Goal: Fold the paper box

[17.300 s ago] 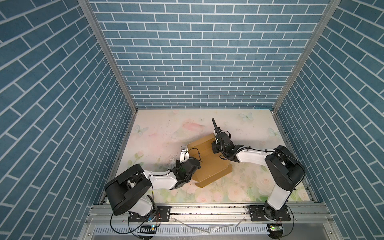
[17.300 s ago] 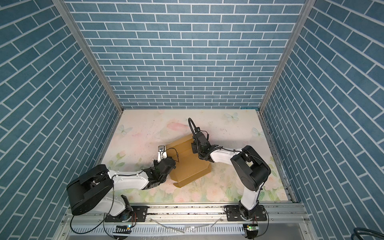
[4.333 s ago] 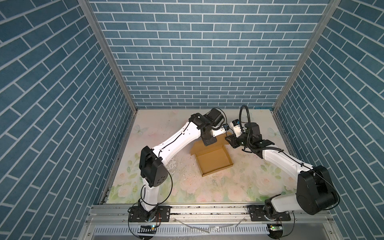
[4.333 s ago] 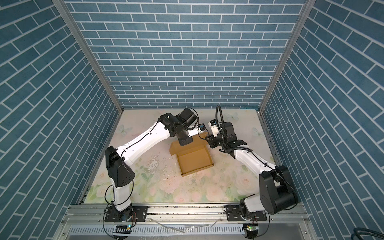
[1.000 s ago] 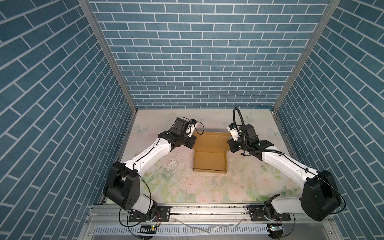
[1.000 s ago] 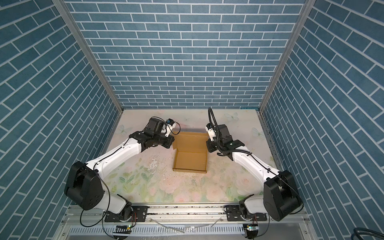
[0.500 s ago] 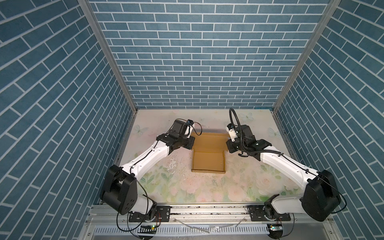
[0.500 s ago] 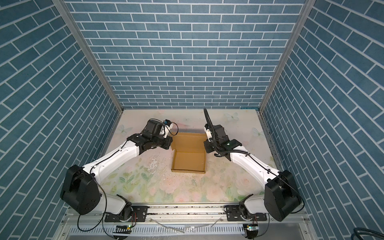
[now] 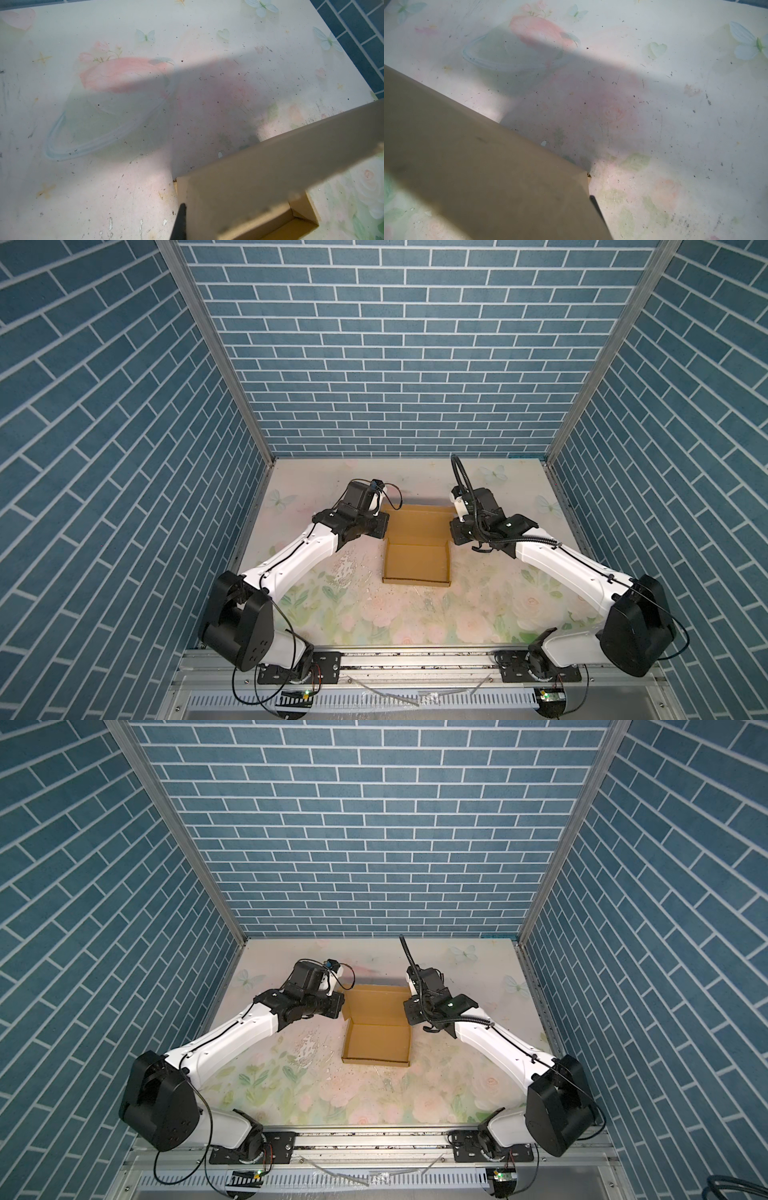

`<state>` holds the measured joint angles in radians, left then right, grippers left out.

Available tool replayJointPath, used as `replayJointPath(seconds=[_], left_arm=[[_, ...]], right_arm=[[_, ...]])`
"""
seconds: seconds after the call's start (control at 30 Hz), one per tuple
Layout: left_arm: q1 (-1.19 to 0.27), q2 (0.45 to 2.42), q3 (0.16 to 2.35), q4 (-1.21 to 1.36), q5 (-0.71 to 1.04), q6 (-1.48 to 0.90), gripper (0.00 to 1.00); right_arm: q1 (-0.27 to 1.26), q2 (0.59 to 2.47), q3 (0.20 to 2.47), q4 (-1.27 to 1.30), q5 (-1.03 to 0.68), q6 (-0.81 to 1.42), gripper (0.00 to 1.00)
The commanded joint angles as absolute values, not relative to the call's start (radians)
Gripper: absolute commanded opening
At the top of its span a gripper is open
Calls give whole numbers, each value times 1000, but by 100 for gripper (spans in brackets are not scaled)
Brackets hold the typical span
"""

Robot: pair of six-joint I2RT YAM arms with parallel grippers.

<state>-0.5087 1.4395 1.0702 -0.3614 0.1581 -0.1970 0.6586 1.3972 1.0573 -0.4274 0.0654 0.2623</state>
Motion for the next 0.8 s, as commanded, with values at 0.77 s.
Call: replayJointPath(seconds=[0.77], left_arm=[[-600, 1342, 983, -255, 17, -286, 3]], right_arm=[[734, 1428, 1118, -446, 183, 417, 10]])
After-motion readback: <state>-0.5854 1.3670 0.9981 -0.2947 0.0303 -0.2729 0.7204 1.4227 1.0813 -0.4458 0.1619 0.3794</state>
